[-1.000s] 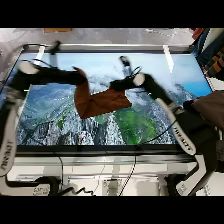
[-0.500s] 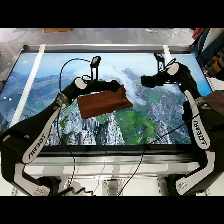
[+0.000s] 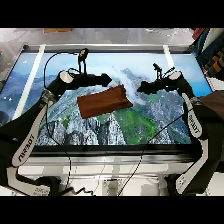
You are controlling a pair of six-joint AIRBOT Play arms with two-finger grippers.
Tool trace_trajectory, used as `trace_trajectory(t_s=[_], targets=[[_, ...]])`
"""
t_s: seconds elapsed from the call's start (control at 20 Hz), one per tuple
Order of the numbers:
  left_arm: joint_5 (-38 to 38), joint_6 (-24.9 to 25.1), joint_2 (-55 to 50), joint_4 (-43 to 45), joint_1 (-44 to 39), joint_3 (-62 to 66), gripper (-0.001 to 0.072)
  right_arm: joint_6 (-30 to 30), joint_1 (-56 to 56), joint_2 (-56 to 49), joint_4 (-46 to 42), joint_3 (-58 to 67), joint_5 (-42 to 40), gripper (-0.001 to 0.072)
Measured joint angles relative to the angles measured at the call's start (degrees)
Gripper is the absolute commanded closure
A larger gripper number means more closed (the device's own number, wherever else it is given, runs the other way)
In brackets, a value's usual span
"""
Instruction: Fold the clothes and pants, and hang the long-sleeved shirts on hangers.
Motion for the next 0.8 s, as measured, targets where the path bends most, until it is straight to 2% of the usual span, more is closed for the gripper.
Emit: trace_trajectory(t_s=[0.1,0.15,0.2,0.55,0.6,0.8], targets=[[-1.81,0.00,0.15,0.02,0.61,0.00,0.0003,-0.66,1.25,-1.57,2.29,-0.02,-1.46,0.0119],[-2.51,0.00,0.22,0.00,0.81,0.00,0.0004,-0.31,2.05,-2.05,2.14,-0.02,-2.51,0.0028],[-3.15,0.00,0.26,0.00,0.92,0.00,0.0004,0.50,3.02,-2.60,1.14,-0.02,-2.95,0.0002],[-4.66,0.00,0.33,0.00,1.18,0.00,0.0004,9.53,8.50,-5.44,-2.80,0.09,-8.74,0.0026],[-4.76,0.00,0.33,0.00,1.18,0.00,0.0004,11.02,8.79,-6.10,-2.34,0.22,-8.57,0.0064],[-5.07,0.00,0.33,-0.02,1.18,0.00,0.0004,13.42,9.73,-8.11,1.01,0.44,-5.01,0.0093]])
